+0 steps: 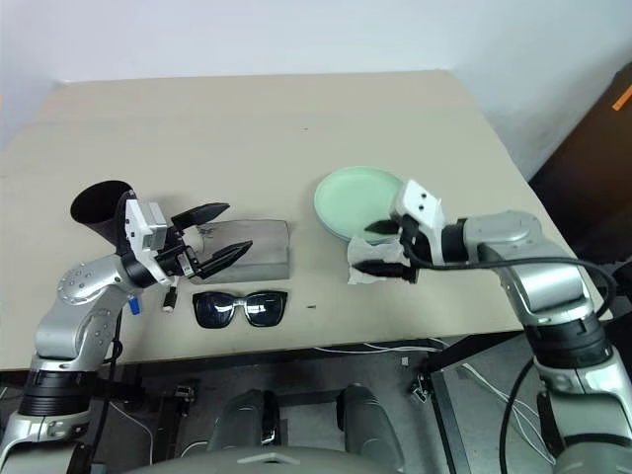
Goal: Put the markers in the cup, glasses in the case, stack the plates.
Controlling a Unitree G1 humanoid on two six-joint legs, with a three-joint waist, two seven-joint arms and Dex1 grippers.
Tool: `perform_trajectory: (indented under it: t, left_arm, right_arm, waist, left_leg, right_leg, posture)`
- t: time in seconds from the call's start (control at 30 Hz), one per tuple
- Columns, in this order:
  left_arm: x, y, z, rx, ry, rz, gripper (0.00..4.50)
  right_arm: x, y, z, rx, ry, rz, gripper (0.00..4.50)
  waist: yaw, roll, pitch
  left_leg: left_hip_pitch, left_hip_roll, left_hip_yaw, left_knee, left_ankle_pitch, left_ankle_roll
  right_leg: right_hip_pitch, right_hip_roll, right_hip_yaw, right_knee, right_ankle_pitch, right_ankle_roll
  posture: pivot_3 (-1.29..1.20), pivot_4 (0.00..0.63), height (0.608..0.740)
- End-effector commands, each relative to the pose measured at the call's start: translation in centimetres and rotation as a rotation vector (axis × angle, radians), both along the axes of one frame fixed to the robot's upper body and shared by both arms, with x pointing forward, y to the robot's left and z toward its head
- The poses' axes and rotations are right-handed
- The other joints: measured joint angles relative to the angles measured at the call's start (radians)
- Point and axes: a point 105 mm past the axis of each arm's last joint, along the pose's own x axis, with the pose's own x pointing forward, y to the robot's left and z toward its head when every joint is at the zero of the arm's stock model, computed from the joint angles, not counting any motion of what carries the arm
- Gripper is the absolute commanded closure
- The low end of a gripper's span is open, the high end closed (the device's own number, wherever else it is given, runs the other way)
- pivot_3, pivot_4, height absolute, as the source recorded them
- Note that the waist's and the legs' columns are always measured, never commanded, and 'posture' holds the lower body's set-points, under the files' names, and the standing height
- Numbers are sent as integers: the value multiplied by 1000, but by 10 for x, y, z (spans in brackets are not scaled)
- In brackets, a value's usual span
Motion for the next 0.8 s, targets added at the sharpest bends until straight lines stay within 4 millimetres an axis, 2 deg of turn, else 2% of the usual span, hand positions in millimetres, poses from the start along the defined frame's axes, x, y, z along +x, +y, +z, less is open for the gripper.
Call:
perform_trajectory:
  t: [0.03,0.13,0.3,0.47,0.57,0.8]
  left_arm:
    - [-1,-3,8,1,-46,-6,0]
    - [-2,-5,8,-6,-42,-8,0]
    - [-2,-4,8,-11,-40,-2,0]
    - [-2,-4,7,-12,-38,2,0]
    - [-2,-3,5,-13,-38,8,0]
    - [-4,-2,3,-10,-38,14,0]
  right_arm:
    - [-4,-9,3,-4,-54,-24,9]
    - [-4,-19,-7,13,-15,-78,9]
    - [11,-35,-13,43,-36,-207,9]
    - [18,-37,-23,44,-32,-241,9]
    - [13,-30,-35,26,47,-210,9]
    - [6,-10,-41,45,110,-150,9]
  waist:
    - [-3,0,0]
    - [-3,0,0]
    - [-2,0,0]
    - [-2,0,0]
    - [-2,0,0]
    - [-2,0,0]
  left_leg:
    - [0,0,0,0,0,0]
    - [1,0,0,1,0,0]
    - [1,0,0,1,0,0]
    - [0,0,0,1,0,0]
    - [0,0,0,1,0,0]
    - [1,0,0,1,0,0]
  right_leg:
    - [0,0,0,0,0,0]
    - [1,0,0,0,0,0]
    - [1,0,0,0,0,0]
    - [1,0,0,0,0,0]
    - [1,0,0,0,0,0]
    - [1,0,0,0,0,0]
  posture:
    - [0,150,726]
    - [0,150,726]
    - [0,150,726]
    - [0,150,726]
    - [0,150,726]
    - [0,150,726]
